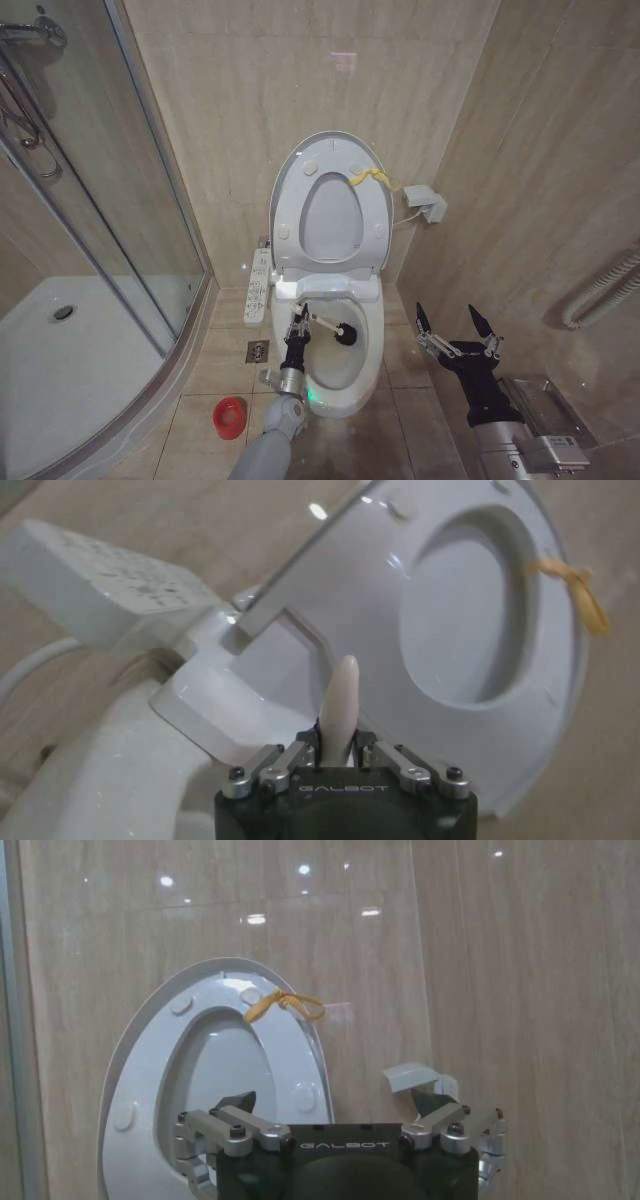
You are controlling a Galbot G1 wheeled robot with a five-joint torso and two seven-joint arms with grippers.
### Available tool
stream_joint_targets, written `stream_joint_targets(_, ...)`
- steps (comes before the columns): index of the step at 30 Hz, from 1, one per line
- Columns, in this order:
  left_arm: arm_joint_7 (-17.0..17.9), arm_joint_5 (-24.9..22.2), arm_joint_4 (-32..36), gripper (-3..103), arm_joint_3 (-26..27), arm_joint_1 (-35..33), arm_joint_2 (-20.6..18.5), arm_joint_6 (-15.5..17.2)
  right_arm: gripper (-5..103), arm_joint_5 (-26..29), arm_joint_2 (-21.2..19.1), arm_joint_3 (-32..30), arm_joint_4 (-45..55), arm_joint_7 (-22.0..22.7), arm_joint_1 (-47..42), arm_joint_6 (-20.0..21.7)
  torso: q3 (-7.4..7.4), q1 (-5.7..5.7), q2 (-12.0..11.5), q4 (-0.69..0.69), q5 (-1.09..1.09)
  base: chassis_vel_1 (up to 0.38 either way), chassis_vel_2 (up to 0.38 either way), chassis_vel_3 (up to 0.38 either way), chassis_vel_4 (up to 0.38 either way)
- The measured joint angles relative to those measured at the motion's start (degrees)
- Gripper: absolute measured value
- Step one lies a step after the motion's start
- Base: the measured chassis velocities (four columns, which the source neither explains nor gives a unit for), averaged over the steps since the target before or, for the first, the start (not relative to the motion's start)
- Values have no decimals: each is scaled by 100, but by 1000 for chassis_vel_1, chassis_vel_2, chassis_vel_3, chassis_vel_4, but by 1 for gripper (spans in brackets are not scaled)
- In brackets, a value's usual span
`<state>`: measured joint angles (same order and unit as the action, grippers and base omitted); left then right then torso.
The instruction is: Open the toilet lid, clean the toilet bowl with a toilet brush, close the toilet lid, and flush.
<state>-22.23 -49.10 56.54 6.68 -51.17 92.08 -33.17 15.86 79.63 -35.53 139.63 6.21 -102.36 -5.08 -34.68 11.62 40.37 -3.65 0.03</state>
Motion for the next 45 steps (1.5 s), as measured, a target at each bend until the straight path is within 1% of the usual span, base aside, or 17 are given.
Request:
stream_joint_targets(3,-80,797,-53,21,-31,-43,-4,-114,100,0,0,0,0,0,0,0,1,0,0,0,-2,0,0,0,0)
stream_joint_targets(4,-80,797,-53,21,-31,-43,-4,-114,100,0,0,0,0,0,0,0,1,0,0,0,-2,0,0,0,0)
stream_joint_targets(7,-63,1621,26,21,-38,-148,-103,-168,100,0,0,0,0,0,0,0,1,-1,1,-3,-3,0,0,0,0)
stream_joint_targets(8,-63,1621,26,21,-38,-148,-103,-168,100,0,0,0,0,0,0,0,1,-1,1,-3,-3,0,0,0,0)
stream_joint_targets(12,7,2549,99,21,108,-300,-226,-160,100,0,0,0,0,0,0,0,0,-1,0,-4,-4,0,0,0,0)
stream_joint_targets(16,111,2876,70,21,241,-337,-278,-30,100,0,0,0,0,0,0,0,0,-1,1,-3,-3,0,0,0,0)
stream_joint_targets(19,246,2738,44,21,259,-336,-296,114,100,0,2,-1,0,2,-1,0,-2,0,-1,-7,-4,0,0,0,0)
stream_joint_targets(21,379,2010,118,17,208,-322,-304,265,100,0,0,0,0,0,-1,0,-1,1,-1,-6,-1,0,0,0,0)
stream_joint_targets(22,379,2010,118,17,208,-322,-304,265,100,0,0,0,0,0,-1,0,-1,1,-1,-6,-1,0,0,0,0)
stream_joint_targets(23,411,1713,158,17,163,-327,-304,310,100,0,0,0,1,0,0,0,-2,1,-1,-5,-2,0,0,0,0)
stream_joint_targets(25,553,721,364,17,43,-358,-280,481,100,0,0,0,0,0,0,0,-2,2,-1,-2,-2,0,0,0,0)
stream_joint_targets(30,622,330,598,17,-57,-388,-272,520,100,0,0,0,0,0,0,0,-2,2,-2,-2,-3,0,0,0,0)
stream_joint_targets(34,644,-281,1120,17,-219,-440,-342,602,100,0,0,0,0,0,0,0,-1,2,-2,-2,-2,0,0,0,0)
stream_joint_targets(40,555,-219,983,17,-257,-293,-339,610,100,0,0,0,0,0,0,0,-1,1,-1,-2,-3,0,0,0,0)
stream_joint_targets(43,276,784,440,17,-230,-105,-369,422,100,0,0,0,0,0,0,0,-1,1,-1,-2,-3,0,0,0,0)
stream_joint_targets(44,276,784,440,17,-230,-105,-369,422,100,0,0,0,0,0,0,0,-1,1,-1,-2,-3,0,0,0,0)
stream_joint_targets(45,198,1137,256,17,-214,-41,-381,350,100,0,0,0,0,0,0,0,0,1,-1,-2,-2,0,0,0,0)
